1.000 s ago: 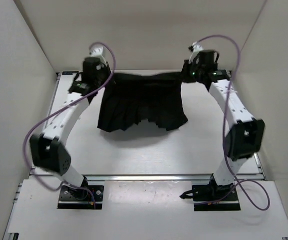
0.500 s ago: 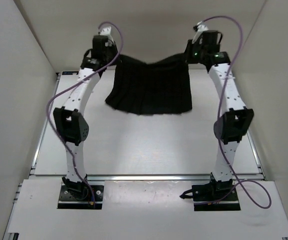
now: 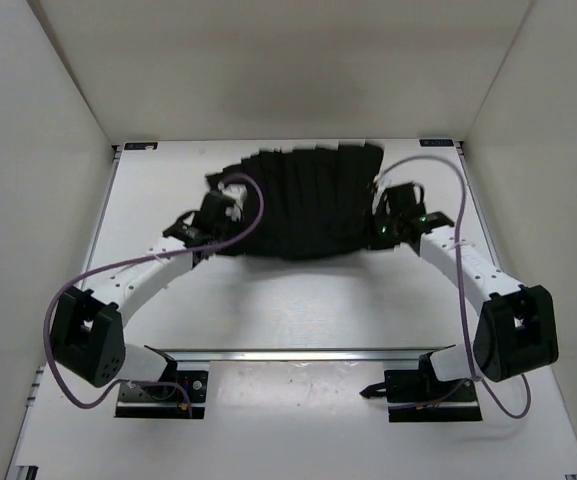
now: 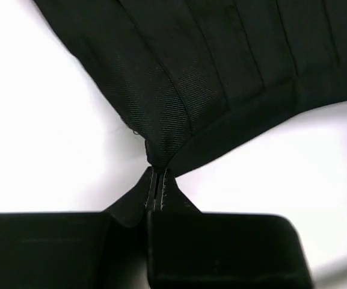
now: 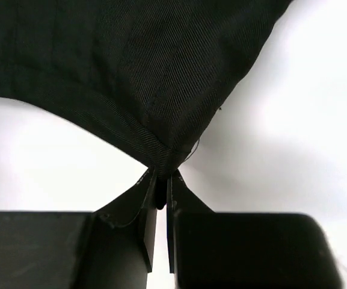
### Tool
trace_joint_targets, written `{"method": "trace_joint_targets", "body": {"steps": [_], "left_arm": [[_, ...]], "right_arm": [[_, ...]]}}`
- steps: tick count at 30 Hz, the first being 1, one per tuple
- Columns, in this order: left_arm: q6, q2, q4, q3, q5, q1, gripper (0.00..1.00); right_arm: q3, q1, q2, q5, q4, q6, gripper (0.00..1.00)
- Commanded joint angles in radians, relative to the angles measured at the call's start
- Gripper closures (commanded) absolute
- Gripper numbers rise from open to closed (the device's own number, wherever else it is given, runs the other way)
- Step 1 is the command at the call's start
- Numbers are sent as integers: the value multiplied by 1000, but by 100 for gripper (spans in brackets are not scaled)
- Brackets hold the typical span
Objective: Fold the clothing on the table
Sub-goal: Flatten the skirt out, then fold the skirt
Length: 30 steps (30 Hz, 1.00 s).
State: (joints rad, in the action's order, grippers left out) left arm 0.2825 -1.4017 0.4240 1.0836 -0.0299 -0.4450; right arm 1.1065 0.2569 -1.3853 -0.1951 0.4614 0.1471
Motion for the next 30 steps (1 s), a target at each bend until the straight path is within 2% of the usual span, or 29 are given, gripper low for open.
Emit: {"method": "trace_joint_targets", "body": {"steps": [1, 3, 5, 7, 11, 13, 16, 21, 24, 25, 30], "left_arm": [[72, 167, 112, -119, -44, -90, 100], [122, 239, 147, -140, -19, -101, 100], [174, 263, 121, -128, 24, -64, 100], [176, 230, 102, -94, 47, 29, 100], [175, -1, 79, 28, 79, 165, 100], [184, -126, 56, 59, 73, 192, 100], [222, -210, 33, 76, 74, 226, 100], [245, -246, -19, 47, 105, 265, 100], [212, -284, 25, 113, 94, 272, 100], [190, -298, 45, 148, 90, 273, 100], [117, -361, 119, 349, 73, 235, 100]], "right_arm": [[-138, 59, 133, -6, 83, 72, 100], [-139, 61, 157, -49, 126, 100, 100], [-49, 64, 135, -44, 169, 83, 100], [37, 36, 68, -53, 171, 42, 100], [182, -28, -159, -118, 96, -10, 100], [284, -36, -318, -159, 98, -21, 100], [511, -25, -470, -198, 123, -47, 100], [996, -5, -786, -248, 192, -46, 100], [992, -60, -796, -332, 106, 22, 100], [1012, -74, -796, -334, 126, 20, 100], [959, -145, -687, -233, 190, -40, 100]]}}
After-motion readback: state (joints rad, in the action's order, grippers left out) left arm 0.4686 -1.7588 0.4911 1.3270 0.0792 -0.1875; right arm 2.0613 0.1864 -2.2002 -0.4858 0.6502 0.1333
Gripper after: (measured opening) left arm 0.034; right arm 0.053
